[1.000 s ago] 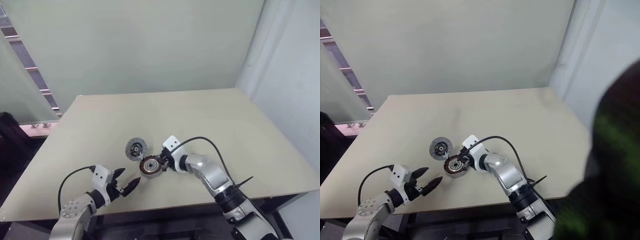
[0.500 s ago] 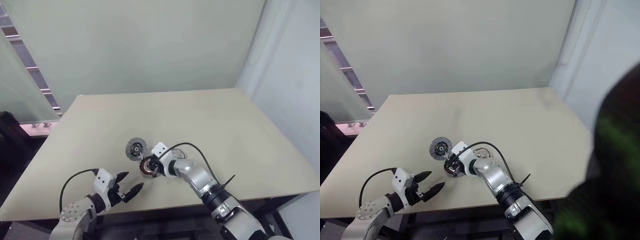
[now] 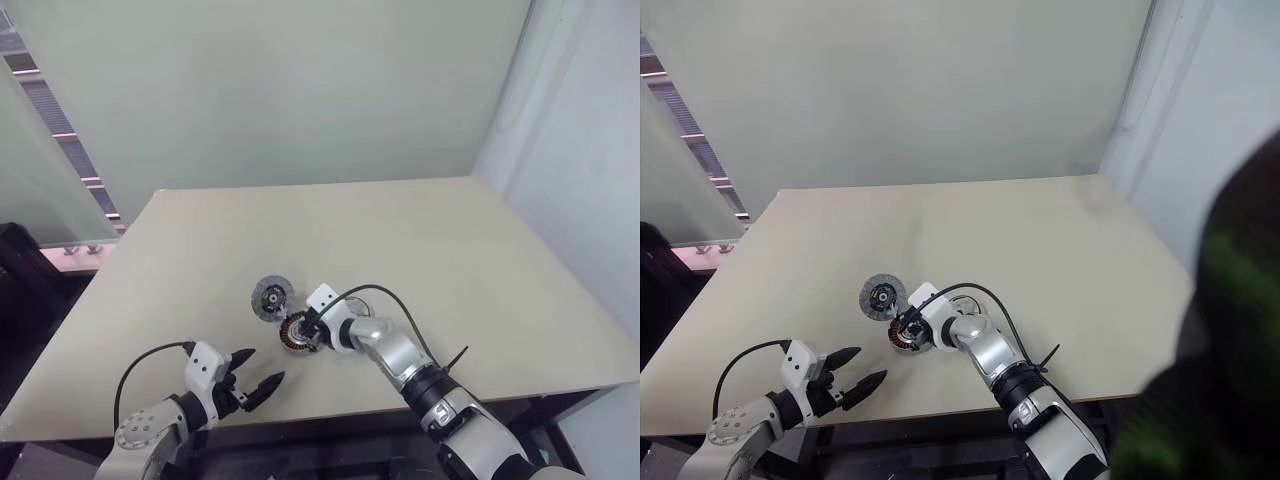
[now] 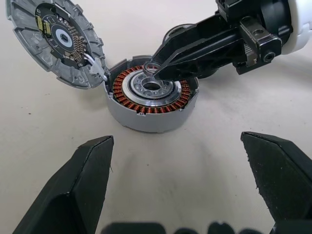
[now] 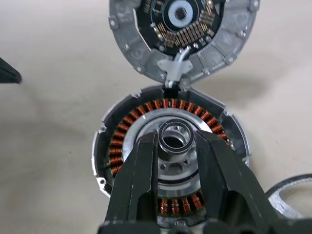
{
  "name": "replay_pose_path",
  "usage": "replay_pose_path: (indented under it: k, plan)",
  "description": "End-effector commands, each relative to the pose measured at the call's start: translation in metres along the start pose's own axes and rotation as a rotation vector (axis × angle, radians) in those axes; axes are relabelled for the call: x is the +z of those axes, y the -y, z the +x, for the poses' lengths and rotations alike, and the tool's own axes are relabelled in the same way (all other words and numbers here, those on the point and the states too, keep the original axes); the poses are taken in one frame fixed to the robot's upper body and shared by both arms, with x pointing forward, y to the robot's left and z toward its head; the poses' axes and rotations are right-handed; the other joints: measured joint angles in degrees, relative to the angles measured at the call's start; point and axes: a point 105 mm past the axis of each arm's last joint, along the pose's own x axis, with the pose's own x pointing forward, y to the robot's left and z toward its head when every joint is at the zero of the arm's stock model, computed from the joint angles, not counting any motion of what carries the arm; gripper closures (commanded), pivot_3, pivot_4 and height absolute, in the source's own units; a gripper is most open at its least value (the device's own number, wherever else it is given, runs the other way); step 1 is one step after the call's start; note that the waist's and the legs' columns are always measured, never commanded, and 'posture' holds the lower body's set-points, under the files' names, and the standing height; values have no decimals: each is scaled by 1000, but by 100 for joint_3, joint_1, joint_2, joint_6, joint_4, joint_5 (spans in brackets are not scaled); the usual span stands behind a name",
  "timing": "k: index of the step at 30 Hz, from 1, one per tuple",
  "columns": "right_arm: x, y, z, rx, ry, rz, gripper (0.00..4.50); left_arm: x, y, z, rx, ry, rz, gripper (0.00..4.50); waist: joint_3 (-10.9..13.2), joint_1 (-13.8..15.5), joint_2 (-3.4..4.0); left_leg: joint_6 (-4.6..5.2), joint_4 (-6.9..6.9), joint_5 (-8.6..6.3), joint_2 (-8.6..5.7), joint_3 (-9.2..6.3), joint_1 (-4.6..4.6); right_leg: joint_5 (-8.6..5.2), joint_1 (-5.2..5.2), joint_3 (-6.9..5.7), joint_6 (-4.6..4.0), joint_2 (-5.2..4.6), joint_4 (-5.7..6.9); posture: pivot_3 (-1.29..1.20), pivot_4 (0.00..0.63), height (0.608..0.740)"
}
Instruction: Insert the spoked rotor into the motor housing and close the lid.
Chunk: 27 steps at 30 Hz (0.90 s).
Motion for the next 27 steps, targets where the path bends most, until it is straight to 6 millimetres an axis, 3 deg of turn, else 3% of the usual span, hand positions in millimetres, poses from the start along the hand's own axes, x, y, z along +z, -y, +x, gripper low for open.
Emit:
replay_pose_path:
  k: [1, 26, 27]
  plan:
    - [19, 1, 2, -4, 59, -25, 3697, 15, -4, -2, 9, 41, 49, 0, 0, -1, 0, 0, 0, 0, 0, 0, 0, 0, 0, 0, 0, 0, 0, 0, 0, 740]
    - [4, -1, 9, 14, 8, -15, 3697, 19, -9, -4, 30, 52, 69, 0, -2, 0, 3, 0, 1, 1, -1, -2, 3, 0, 4, 0, -1, 0, 2, 0, 0, 740]
    - [4, -1, 9, 16, 6, -18, 2965, 19, -9, -4, 29, 53, 69, 0, -2, 0, 2, 0, 1, 1, -1, -2, 3, 0, 4, 0, -1, 0, 2, 0, 0, 740]
